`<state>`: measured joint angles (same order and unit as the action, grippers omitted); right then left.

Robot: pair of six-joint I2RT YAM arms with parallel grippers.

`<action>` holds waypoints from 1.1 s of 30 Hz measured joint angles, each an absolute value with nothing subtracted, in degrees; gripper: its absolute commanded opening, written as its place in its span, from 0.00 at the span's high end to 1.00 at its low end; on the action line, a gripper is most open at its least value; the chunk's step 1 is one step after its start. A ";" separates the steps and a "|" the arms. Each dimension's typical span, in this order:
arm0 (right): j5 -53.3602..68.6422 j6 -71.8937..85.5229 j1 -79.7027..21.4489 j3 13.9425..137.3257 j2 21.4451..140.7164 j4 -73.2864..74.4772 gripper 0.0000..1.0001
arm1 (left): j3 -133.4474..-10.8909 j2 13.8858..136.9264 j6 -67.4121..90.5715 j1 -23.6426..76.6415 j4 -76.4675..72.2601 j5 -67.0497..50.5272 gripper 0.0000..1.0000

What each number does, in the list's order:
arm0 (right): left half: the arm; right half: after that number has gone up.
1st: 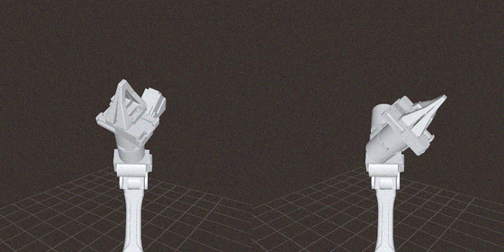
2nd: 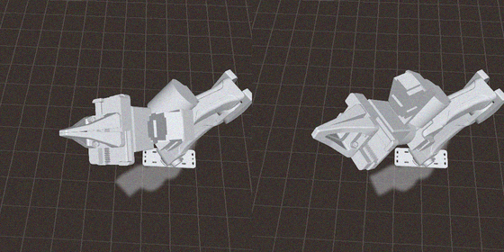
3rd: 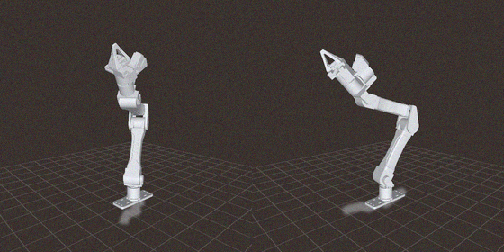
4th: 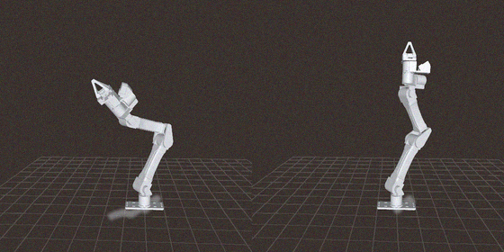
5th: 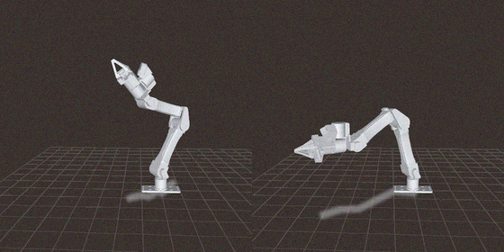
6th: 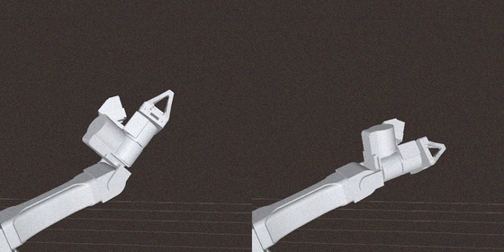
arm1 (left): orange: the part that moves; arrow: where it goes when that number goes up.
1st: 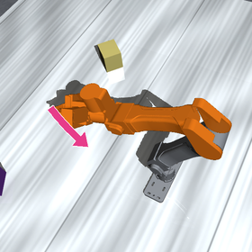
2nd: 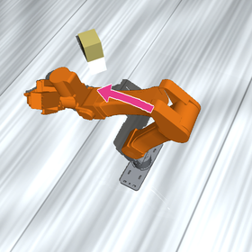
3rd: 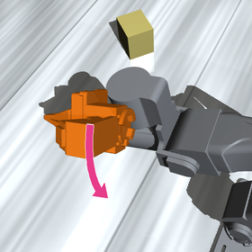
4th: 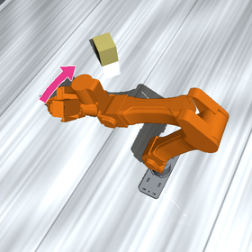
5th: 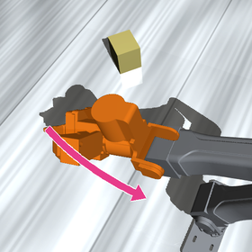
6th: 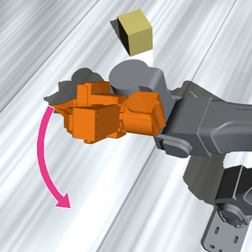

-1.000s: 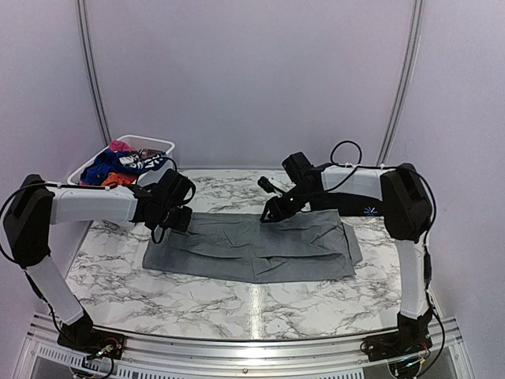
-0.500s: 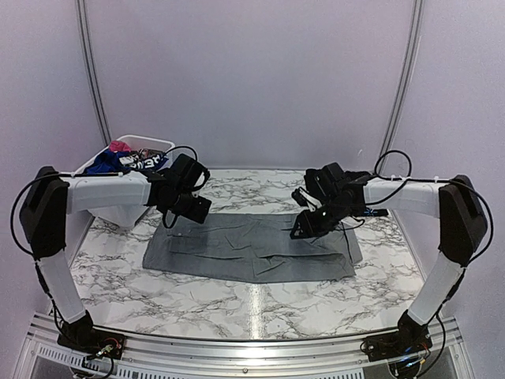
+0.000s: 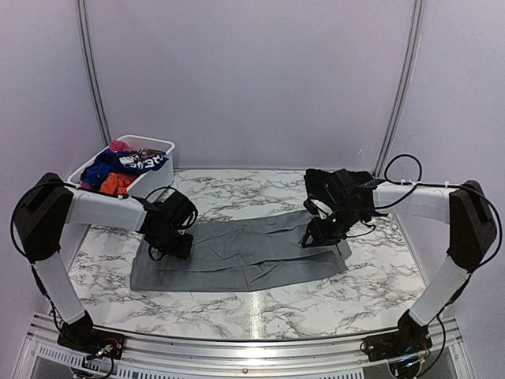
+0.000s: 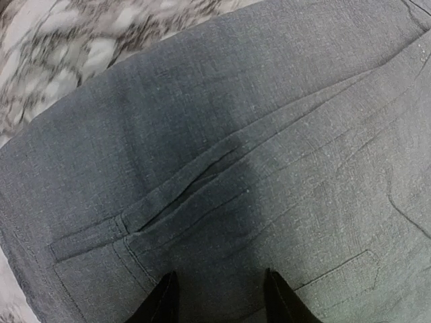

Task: Fold and stack the mixed laundry pile
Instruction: Adjust the rectangle-folded shirt at the center of the board, then rotate the rectangle-folded shirt at the center of the board.

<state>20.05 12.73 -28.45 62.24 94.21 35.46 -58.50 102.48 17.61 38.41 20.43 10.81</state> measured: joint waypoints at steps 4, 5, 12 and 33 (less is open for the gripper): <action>21.08 12.21 -28.34 62.33 90.54 37.17 0.65 | -50.33 94.74 27.33 40.62 22.92 10.44 0.57; 21.54 12.21 -28.40 62.08 89.54 37.36 0.66 | -48.34 92.68 30.11 41.67 23.77 10.11 0.54; 23.31 13.28 -29.43 53.95 88.64 34.24 0.73 | -42.98 81.34 46.19 50.13 32.80 9.21 0.20; 13.30 8.91 -28.60 116.42 140.09 35.81 0.74 | -50.76 69.23 36.69 40.34 34.57 19.05 0.01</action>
<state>13.30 8.91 -28.60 116.42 140.09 35.81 -50.76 69.23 36.69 40.34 34.57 19.05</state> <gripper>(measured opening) 0.242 0.989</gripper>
